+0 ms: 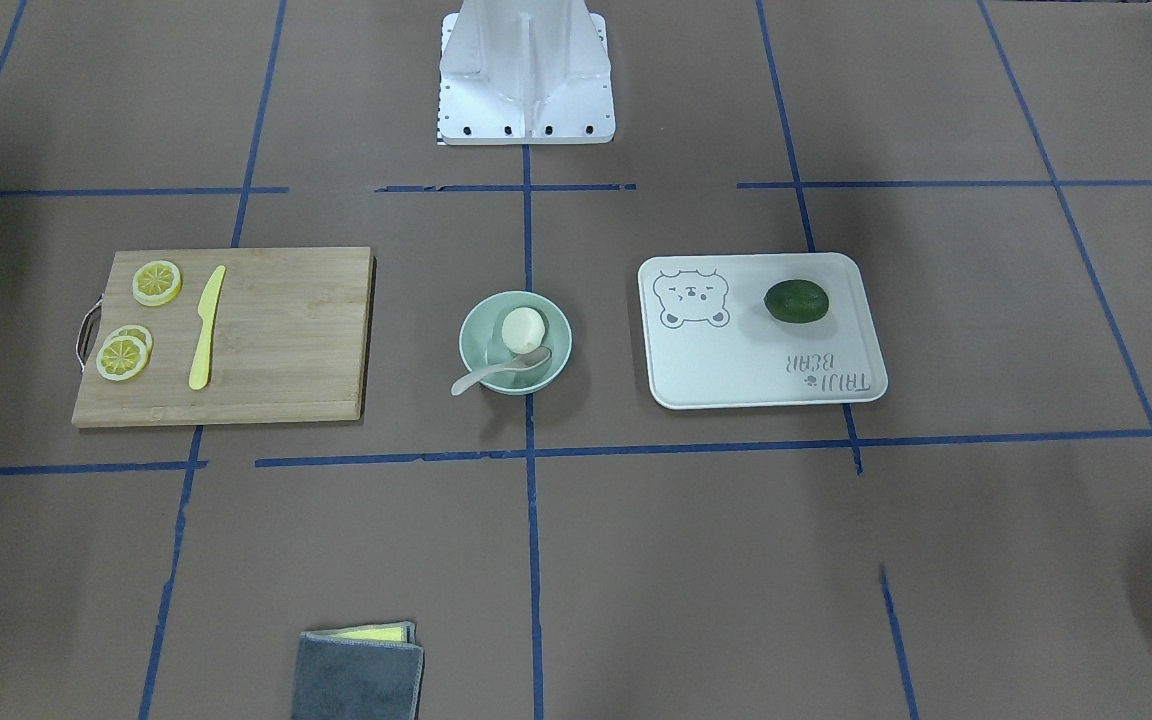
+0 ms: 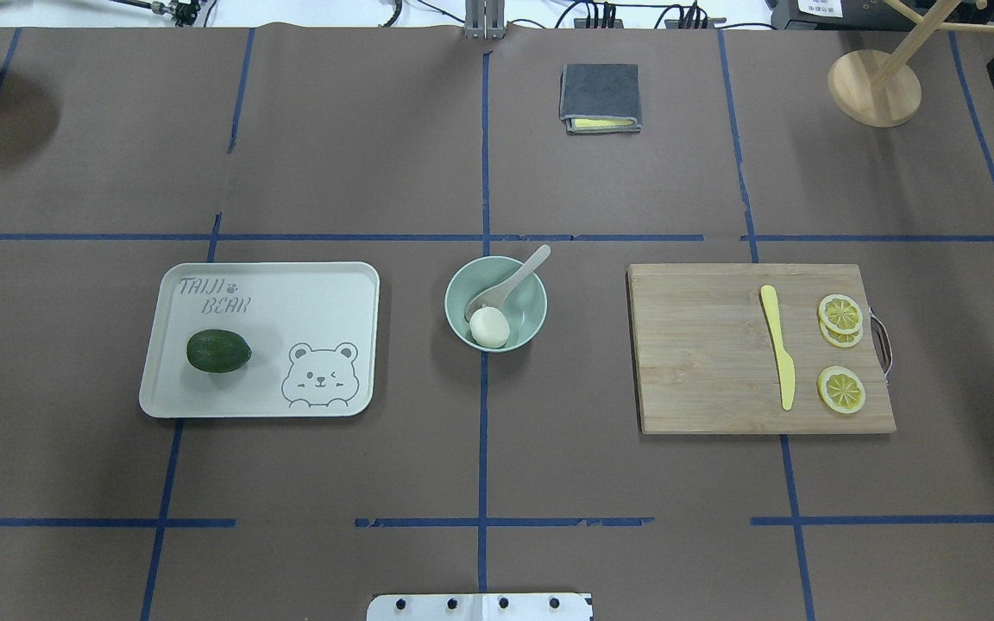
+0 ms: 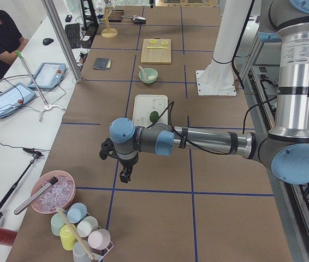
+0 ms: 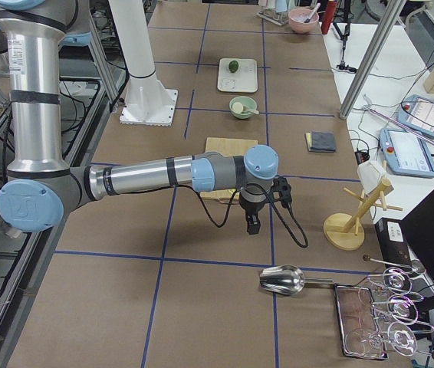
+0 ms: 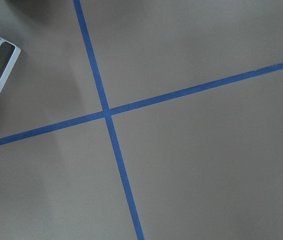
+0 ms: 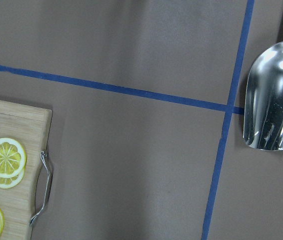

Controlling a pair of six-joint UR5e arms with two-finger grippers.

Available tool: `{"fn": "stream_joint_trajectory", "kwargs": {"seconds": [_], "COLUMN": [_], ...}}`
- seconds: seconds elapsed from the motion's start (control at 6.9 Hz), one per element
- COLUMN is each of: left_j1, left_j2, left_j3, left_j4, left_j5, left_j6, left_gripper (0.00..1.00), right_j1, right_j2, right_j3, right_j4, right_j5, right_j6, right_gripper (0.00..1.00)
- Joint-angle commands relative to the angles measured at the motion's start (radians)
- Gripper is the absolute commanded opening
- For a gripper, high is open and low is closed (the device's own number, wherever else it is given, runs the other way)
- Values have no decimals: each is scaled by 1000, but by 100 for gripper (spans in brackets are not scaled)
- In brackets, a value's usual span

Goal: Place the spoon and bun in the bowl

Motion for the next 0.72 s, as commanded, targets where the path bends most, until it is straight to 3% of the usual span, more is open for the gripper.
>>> {"fn": "stream_joint_trajectory", "kwargs": {"seconds": [0.0,0.58], "left_j1": [-42,-42], "left_j2": [7,6], "left_j3": [-27,-29], "left_j4": [113,78], "left_j5": [0,58], "left_j6": [9,9], "left_gripper": [100,100], "right_j1": [0,-1], "right_j2": [-1,0], "right_j3": [0,0], "right_j4": [0,2], "right_j5": [0,-2], "right_j6": [0,0], "right_gripper": [100,100]}}
